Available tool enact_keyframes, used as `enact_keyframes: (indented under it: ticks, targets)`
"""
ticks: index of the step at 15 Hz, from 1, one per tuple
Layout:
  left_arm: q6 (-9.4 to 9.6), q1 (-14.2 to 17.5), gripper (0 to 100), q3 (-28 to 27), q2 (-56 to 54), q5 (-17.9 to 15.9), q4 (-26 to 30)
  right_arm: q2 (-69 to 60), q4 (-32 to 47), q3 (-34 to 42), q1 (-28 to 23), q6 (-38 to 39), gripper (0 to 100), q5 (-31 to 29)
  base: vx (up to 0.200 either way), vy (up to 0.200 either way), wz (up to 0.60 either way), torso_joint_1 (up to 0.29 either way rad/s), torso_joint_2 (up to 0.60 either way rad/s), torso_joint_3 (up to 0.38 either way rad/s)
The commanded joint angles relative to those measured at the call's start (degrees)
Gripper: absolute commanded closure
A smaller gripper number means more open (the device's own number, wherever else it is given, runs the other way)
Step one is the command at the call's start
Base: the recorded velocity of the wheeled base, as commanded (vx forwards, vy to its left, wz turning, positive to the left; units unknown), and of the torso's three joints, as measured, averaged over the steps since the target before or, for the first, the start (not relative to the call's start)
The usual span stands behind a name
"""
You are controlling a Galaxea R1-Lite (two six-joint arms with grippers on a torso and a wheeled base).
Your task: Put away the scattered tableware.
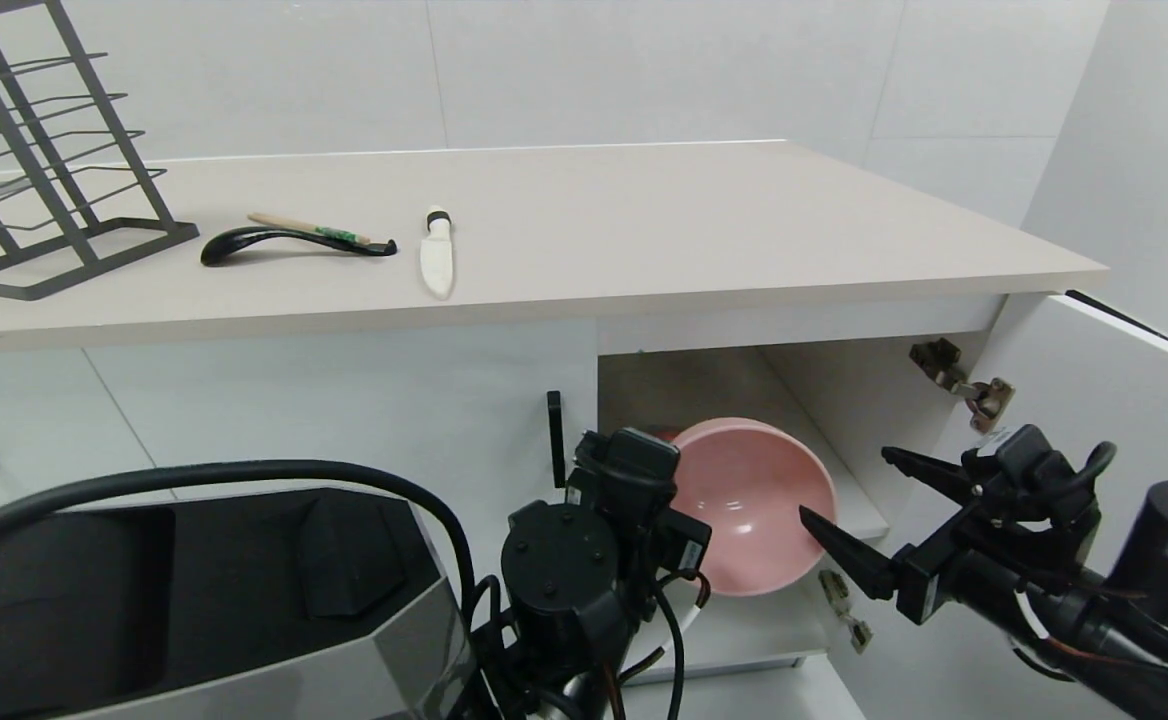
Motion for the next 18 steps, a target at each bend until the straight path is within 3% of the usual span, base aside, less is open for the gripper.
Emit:
enact_keyframes:
  ticks: [1, 4, 8, 12, 13, 18]
  targets:
    - [0.21, -0.2, 100, -0.1, 1.1, -0.2, -0.1, 1.2, -0.1, -0.8, -0.4, 0.0, 0, 0.0, 0.0, 0.0, 0.0, 0.0, 0.0, 0.0]
    - [0.12, -0.9, 100, -1.3, 2.2, -0.4, -0.1, 1.3, -0.1, -0.8, -0.1, 0.1, 0, 0.0, 0.0, 0.0, 0.0, 0.0, 0.0, 0.0]
    - [0.03, -2.1, 100, -7.5, 3.5, -0.4, -0.1, 1.2, -0.1, -1.2, -0.4, 0.1, 0, 0.0, 0.0, 0.0, 0.0, 0.0, 0.0, 0.0]
    - [-0.58, -2.7, 100, -8.3, 3.9, -0.4, -0.1, 1.2, -0.1, -1.2, -0.7, 0.1, 0, 0.1, 0.0, 0.0, 0.0, 0.0, 0.0, 0.0]
    - [-0.49, -2.7, 100, -8.3, 3.9, -0.4, -0.1, 1.2, -0.1, -1.2, -0.7, 0.1, 100, 0.1, 0.0, 0.0, 0.0, 0.0, 0.0, 0.0]
    - [-1.11, -2.9, 100, -8.3, 3.9, -0.4, -0.1, 1.0, -0.1, -2.3, 1.7, 0.2, 100, 0.0, 0.0, 0.0, 0.0, 0.0, 0.0, 0.0]
